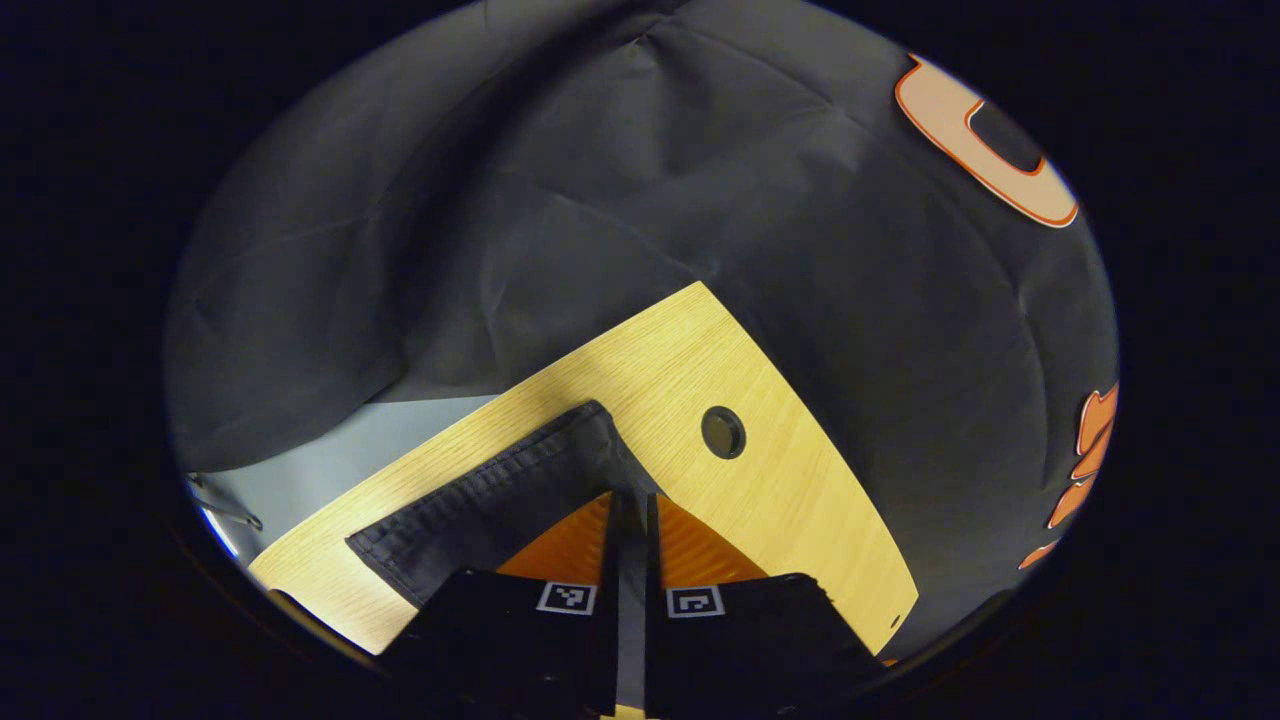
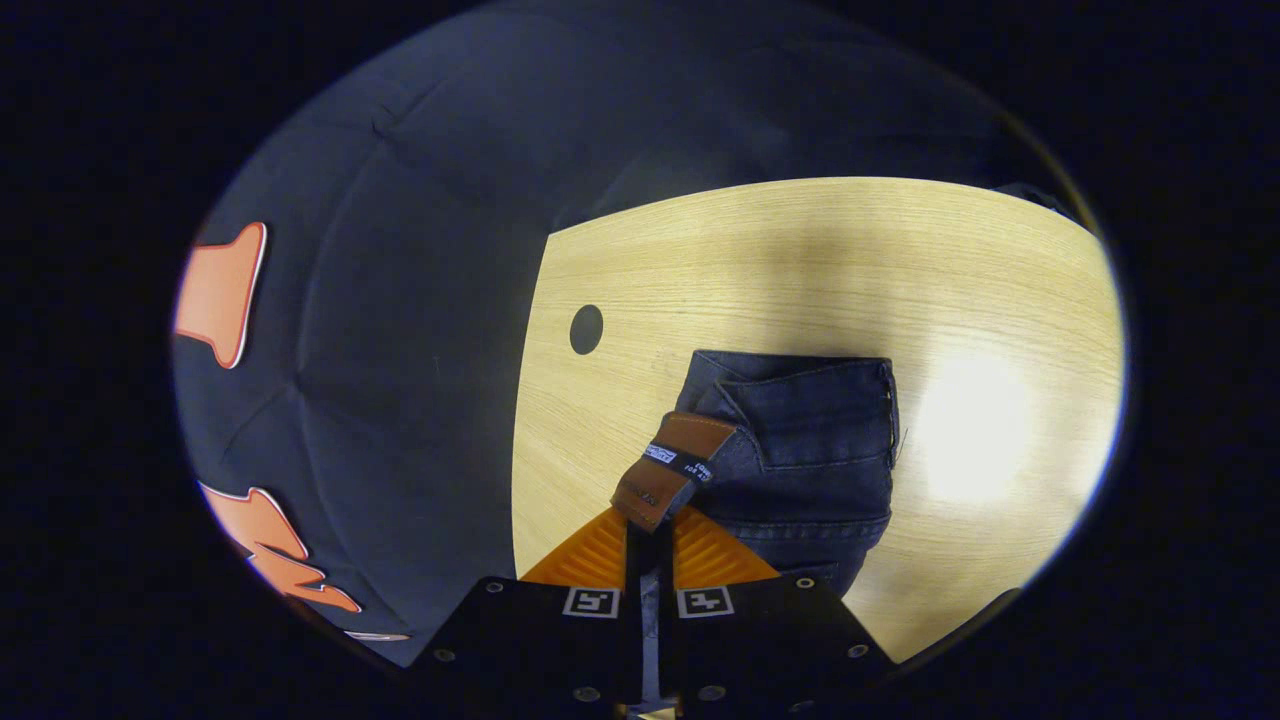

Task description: Grasp the waist and the cuffs of the jeans and fold them to make the two legs overlap; first hold the waist and fold one-third of the jeans toward the cuffs, then hold the cuffs and fold the remaining one-third in the same direction to finish folding.

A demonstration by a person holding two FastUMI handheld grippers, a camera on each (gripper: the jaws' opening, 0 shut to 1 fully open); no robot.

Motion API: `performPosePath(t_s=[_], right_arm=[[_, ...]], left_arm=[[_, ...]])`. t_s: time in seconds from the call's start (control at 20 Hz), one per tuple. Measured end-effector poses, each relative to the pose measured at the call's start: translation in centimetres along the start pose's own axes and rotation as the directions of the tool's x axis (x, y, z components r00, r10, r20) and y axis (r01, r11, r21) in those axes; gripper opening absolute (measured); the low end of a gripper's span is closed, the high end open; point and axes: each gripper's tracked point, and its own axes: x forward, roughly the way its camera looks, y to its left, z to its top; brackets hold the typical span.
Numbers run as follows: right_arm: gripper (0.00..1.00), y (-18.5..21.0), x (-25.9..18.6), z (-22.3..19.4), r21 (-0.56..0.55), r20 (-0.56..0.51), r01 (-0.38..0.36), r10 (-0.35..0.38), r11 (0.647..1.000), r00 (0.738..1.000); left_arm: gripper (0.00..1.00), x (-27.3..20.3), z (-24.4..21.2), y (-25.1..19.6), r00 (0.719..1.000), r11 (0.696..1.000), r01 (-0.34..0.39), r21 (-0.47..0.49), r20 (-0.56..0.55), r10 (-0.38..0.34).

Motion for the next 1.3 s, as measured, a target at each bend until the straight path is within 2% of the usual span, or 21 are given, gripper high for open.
performPosePath(t_s=[0.05, 0.1, 0.2, 0.25, 0.35, 0.4, 0.45, 0.5, 0.55, 0.6, 0.75, 1.0, 1.15, 1.3], right_arm=[[0.1, 0.2, -0.2, 0.1, -0.014, 0.0, -0.002, 0.002, 1.0, 1.0], [0.13, 0.1, -0.5, 0.0, -0.032, -0.003, -0.003, 0.003, 0.999, 1.0], [0.29, 1.0, -1.9, 0.7, -0.06, 0.028, -0.04, 0.042, 0.997, 0.999], [0.41, 1.6, -2.7, 1.1, -0.072, 0.046, -0.063, 0.067, 0.995, 0.997], [0.46, 1.7, -4.1, 1.4, -0.105, 0.06, -0.07, 0.077, 0.992, 0.995], [0.64, 0.9, -4.5, 1.2, -0.132, 0.061, -0.059, 0.067, 0.99, 0.996], [0.65, -0.2, -4.5, 1.1, -0.157, 0.063, -0.027, 0.038, 0.987, 0.997], [0.82, -1.4, -4.3, 1.0, -0.186, 0.061, -0.002, 0.014, 0.983, 0.998], [0.88, -2.5, -4.2, 1.1, -0.212, 0.068, 0.033, -0.019, 0.977, 0.998], [0.88, -3.6, -3.9, 1.1, -0.24, 0.076, 0.065, -0.047, 0.969, 0.996], [0.94, -6.5, -3.4, 1.0, -0.275, 0.087, 0.145, -0.126, 0.95, 0.988], [0.95, -8.4, -2.3, 0.8, -0.267, 0.065, 0.171, -0.159, 0.948, 0.985], [0.95, -8.5, -1.2, 1.3, -0.274, 0.07, 0.17, -0.157, 0.946, 0.985], [0.95, -8.6, -0.4, 2.0, -0.302, 0.1, 0.176, -0.152, 0.937, 0.983]], left_arm=[[0.11, -0.6, 0.4, -0.6, 1.0, 1.0, 0.02, 0.002, 0.002, -0.021], [0.29, -1.0, 0.9, -1.5, 0.999, 0.999, 0.053, -0.01, 0.006, -0.053], [0.67, -2.6, 1.9, -2.5, 0.994, 0.995, 0.098, -0.023, 0.049, -0.097], [0.86, -3.3, 1.9, -2.5, 0.993, 0.994, 0.11, -0.024, 0.054, -0.108], [0.9, -4.9, 1.6, -3.0, 0.991, 0.991, 0.128, -0.036, 0.055, -0.126], [0.91, -5.8, 1.5, -3.5, 0.989, 0.991, 0.132, -0.033, 0.067, -0.13], [0.91, -6.8, 1.5, -3.7, 0.988, 0.991, 0.135, -0.015, 0.082, -0.134], [0.93, -7.6, 1.3, -3.8, 0.985, 0.99, 0.141, 0.01, 0.1, -0.142], [0.93, -8.7, 1.0, -4.1, 0.983, 0.989, 0.145, 0.037, 0.112, -0.148], [0.96, -9.9, 0.4, -4.9, 0.978, 0.985, 0.158, 0.066, 0.124, -0.165], [0.96, -13.6, -1.7, -6.5, 0.968, 0.975, 0.165, 0.152, 0.162, -0.189], [0.96, -18.2, -4.1, -9.4, 0.949, 0.945, 0.185, 0.269, 0.199, -0.243], [0.96, -19.8, -4.4, -9.9, 0.938, 0.923, 0.112, 0.367, 0.267, -0.22], [0.96, -22.5, -5.0, -11.7, 0.893, 0.882, 0.062, 0.468, 0.369, -0.259]])
